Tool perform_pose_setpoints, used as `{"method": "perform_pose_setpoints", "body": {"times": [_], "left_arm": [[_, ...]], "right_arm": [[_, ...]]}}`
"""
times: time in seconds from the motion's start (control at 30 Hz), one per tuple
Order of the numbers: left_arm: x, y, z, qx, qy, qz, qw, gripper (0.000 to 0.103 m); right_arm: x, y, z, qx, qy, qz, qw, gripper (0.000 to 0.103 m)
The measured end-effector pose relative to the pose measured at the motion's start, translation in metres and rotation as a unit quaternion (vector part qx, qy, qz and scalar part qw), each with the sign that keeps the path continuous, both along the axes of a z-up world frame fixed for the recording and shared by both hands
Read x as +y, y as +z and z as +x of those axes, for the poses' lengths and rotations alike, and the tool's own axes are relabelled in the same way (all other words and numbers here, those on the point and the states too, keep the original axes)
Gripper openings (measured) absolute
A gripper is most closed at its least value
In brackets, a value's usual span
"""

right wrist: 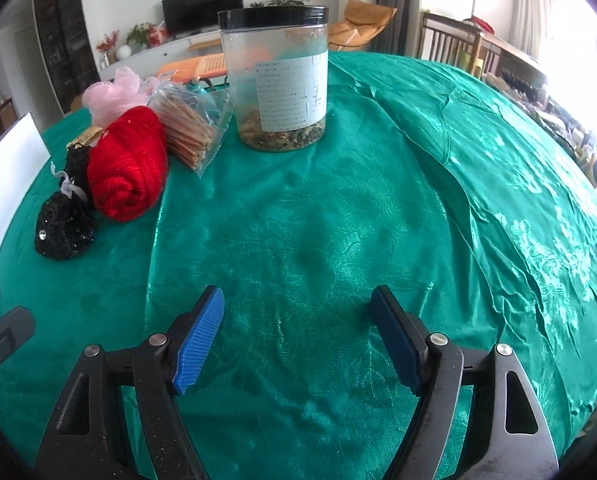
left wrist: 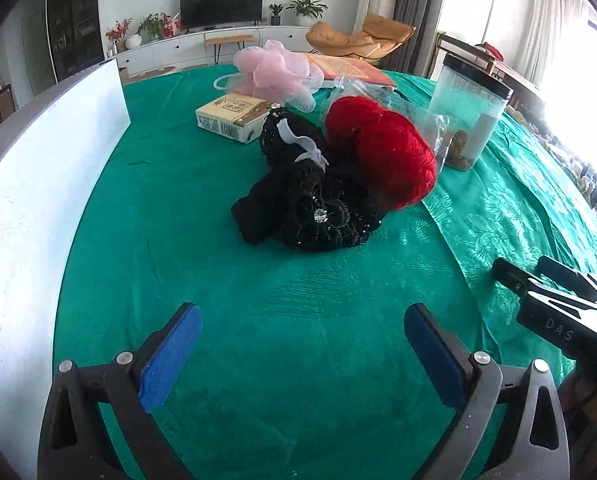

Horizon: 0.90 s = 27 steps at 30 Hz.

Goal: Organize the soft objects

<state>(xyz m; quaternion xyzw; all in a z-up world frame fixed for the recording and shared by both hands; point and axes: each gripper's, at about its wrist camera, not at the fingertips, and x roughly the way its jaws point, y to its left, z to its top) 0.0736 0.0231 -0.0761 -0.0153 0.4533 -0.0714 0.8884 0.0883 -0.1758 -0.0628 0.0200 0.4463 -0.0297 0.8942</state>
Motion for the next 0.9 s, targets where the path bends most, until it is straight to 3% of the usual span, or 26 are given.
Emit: {"method": "perform_pose_setpoints", "body": {"times": [0.23, 0.9], "left_arm": [[-0.010, -0.014, -0.001, 0.000, -0.008, 0.045, 0.9989, 0.103], [-0.009, -0.013, 0.000, 0.000, -0.007, 0.042, 0.9991, 0.103]], "right_arm": [[0.005, -0.003, -0.003, 0.000, 0.001, 0.004, 1.000, 0.085], [0.005, -0.003, -0.004, 0.000, 0.001, 0.005, 1.000, 0.085]]}}
